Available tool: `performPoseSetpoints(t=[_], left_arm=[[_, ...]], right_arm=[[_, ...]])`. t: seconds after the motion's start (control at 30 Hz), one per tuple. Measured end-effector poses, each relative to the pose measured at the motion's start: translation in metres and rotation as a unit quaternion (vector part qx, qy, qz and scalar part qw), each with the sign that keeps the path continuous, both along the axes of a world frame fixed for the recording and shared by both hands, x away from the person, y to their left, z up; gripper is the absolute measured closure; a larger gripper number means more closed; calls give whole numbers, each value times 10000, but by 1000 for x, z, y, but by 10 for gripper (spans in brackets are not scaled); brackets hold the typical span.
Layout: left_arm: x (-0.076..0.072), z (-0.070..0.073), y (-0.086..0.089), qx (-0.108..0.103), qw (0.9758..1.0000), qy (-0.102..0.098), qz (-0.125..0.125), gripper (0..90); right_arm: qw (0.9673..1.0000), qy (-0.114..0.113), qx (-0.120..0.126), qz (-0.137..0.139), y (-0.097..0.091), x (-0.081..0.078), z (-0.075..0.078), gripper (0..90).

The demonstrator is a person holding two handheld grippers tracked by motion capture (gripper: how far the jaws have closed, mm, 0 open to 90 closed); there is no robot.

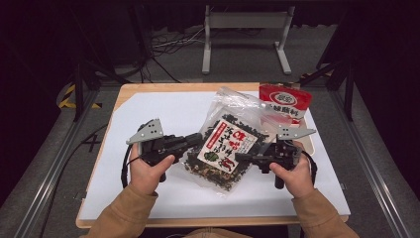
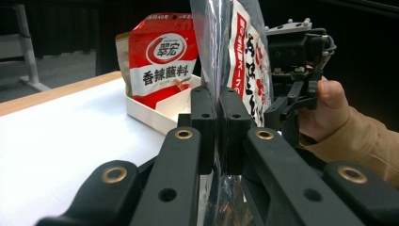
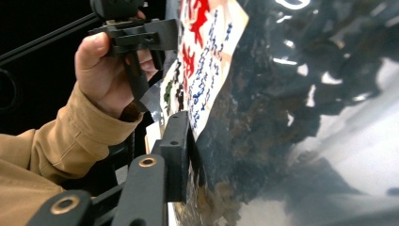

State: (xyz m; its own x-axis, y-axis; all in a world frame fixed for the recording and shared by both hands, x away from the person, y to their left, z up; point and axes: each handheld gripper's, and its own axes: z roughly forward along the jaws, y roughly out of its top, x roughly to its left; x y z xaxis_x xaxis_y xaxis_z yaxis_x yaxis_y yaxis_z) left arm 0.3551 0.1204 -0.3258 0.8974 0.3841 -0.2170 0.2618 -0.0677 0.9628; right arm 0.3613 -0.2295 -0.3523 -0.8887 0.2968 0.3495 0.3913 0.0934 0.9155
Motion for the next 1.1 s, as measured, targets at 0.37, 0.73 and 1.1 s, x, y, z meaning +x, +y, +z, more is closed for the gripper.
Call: performPoseSetpoints(t=[0.37, 0.73, 1.1], left_arm=[[3, -1, 1, 1, 10000, 51, -52, 834], [1, 4, 3, 246, 9997, 11, -12, 663], [5, 2, 17, 390, 9989, 5, 248, 502]], right_arm=[[9997, -146, -78, 190, -1, -5, 8, 706], [9981, -286, -488, 225, -7, -10, 27, 712], [9932, -454, -1065, -132, -24, -10, 54, 712]])
